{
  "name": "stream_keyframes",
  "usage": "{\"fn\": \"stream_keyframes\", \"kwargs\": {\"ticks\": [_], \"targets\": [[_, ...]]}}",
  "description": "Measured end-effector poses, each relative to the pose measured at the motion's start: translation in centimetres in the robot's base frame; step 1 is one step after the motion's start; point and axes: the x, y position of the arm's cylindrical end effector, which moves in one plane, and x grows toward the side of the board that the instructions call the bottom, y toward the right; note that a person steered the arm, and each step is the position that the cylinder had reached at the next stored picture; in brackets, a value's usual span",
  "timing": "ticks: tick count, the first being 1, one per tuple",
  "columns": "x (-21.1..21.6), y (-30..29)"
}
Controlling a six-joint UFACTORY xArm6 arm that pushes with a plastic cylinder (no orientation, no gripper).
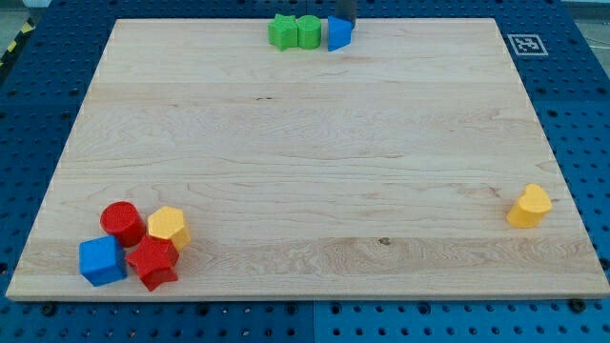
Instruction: Move your arm to the top of the yellow heart
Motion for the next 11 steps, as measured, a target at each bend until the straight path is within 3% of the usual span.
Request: {"fn": "stream_keyframes", "kwargs": {"ticks": [1, 6, 8, 11], "targets": [[1.2, 2.8], [4.1, 3.1], [9.5, 4.6], [10.4, 4.6]]}}
